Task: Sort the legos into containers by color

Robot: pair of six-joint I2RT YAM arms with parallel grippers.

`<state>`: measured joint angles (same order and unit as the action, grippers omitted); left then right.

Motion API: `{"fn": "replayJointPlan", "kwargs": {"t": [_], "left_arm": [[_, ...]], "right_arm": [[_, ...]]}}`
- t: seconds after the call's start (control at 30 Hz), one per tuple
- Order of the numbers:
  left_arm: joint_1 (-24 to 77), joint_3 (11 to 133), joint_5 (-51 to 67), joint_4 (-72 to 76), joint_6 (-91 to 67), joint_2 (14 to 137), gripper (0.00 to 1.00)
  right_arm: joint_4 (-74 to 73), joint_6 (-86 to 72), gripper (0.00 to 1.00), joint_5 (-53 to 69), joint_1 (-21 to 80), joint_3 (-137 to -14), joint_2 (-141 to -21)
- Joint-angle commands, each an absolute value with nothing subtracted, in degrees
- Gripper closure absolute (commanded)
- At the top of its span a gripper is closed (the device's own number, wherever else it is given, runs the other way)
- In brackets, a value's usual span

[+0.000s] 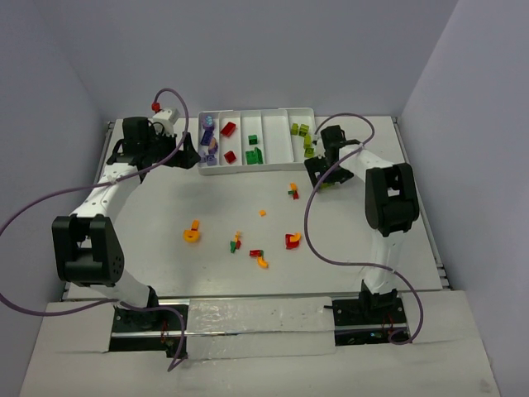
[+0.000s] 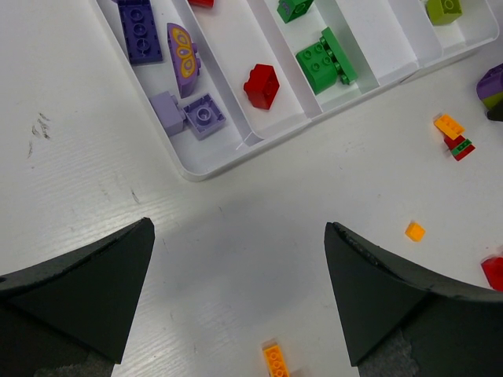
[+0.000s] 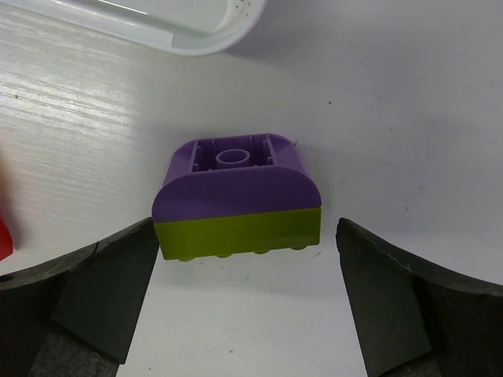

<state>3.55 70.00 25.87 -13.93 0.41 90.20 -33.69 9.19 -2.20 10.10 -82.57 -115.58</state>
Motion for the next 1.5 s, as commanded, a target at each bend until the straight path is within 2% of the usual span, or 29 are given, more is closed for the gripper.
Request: {"fn": "replayJointPlan", "kwargs": {"t": [0.0, 0.5, 0.77, 0.8, 0.9, 1.17, 1.33, 1.47], "left_arm": [[3.6, 72.2, 27.7, -13.1, 1.0, 90.6, 0.01], [3.6, 72.6, 27.7, -13.8, 0.9, 91.1, 0.01], [3.6, 71.5, 30.1, -12.8, -2.4, 90.1, 0.05], [3.6, 71.5, 30.5, -12.8, -2.7, 89.9, 0.06], [3.6, 71.1, 32.1, -12.5, -3.5, 89.4, 0.07], [4.6, 66.7, 45.6, -8.4, -10.0, 85.9, 0.13], [8.9, 64.6, 50.8, -5.8, -18.0, 86.7, 0.15], [14.6, 64.5, 53.7, -4.6, -24.5, 89.0, 0.16]], "right_arm": [[-31.3, 10.5, 0.01, -1.1, 9.2, -85.0, -116.6], [-30.4, 12.5, 0.13, 3.2, 9.0, -85.0, -116.9], [-29.6, 13.3, 0.36, 4.0, 8.6, -84.1, -116.4], [-29.5, 13.5, 0.41, 4.0, 8.6, -83.8, -116.1], [-29.4, 14.2, 0.46, 5.0, 8.6, -82.8, -114.9], [-28.8, 22.8, 0.47, 21.4, 8.7, -74.2, -102.3], [-31.5, 26.1, 0.48, 31.8, 10.5, -73.6, -95.2], [-33.6, 27.0, 0.48, 35.4, 14.5, -74.0, -91.1]]}}
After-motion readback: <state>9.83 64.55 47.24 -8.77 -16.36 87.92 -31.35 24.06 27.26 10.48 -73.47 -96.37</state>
